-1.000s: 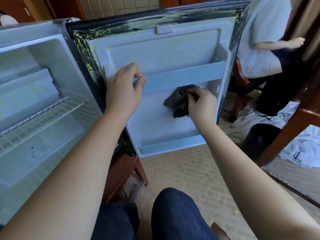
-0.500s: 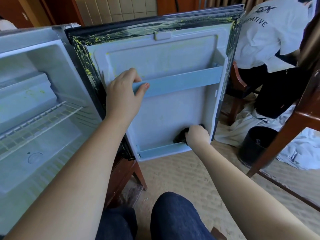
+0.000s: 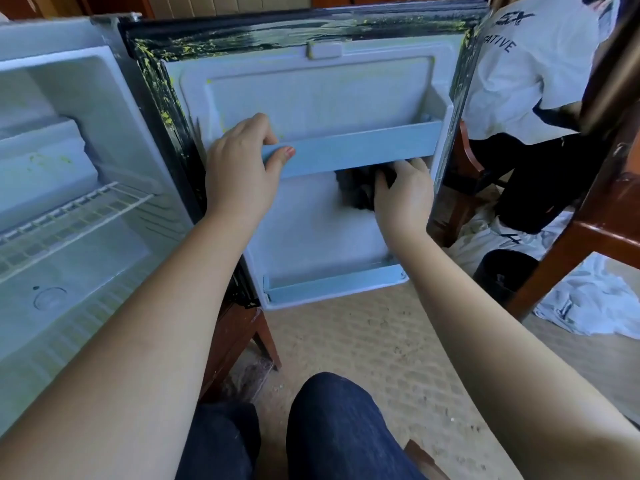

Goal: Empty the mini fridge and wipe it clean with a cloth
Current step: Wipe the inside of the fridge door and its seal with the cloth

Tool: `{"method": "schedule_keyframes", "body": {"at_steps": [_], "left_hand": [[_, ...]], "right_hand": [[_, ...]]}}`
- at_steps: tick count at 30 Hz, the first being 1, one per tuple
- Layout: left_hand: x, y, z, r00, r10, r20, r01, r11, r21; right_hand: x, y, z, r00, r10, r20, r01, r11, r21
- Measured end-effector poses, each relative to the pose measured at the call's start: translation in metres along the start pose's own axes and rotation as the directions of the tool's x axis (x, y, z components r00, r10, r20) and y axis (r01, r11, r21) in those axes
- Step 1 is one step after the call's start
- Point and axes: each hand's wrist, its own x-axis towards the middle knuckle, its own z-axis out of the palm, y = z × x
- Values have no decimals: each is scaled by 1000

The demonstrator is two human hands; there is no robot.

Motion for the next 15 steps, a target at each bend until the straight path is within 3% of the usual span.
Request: {"method": "schedule_keyframes", "body": {"at_steps": [2, 4, 7, 9, 11, 15], "left_hand": [[1, 0, 0, 1000, -6, 9, 6, 1000, 0], [3, 0, 2, 1000, -6, 21, 6, 1000, 3], [4, 0, 4, 999, -2, 32, 1, 1000, 17], [4, -1, 4, 999, 8, 33, -8, 1000, 15], [4, -2, 4, 999, 16, 37, -16, 1000, 11], [3, -2, 3, 999, 25, 28, -25, 999, 20]], "right_hand": [[-8, 8, 10, 998, -26, 53, 32, 994, -107], [-28, 23, 22, 977, 16, 214, 28, 980, -198], [-55, 45, 39, 859, 257, 444, -64, 913, -404], [-68, 51, 50, 783, 329, 527, 18, 837, -547], [-73, 52, 58, 758, 303, 577, 133, 795, -592], [-70, 53, 60, 696, 280, 661, 187, 818, -544]]}}
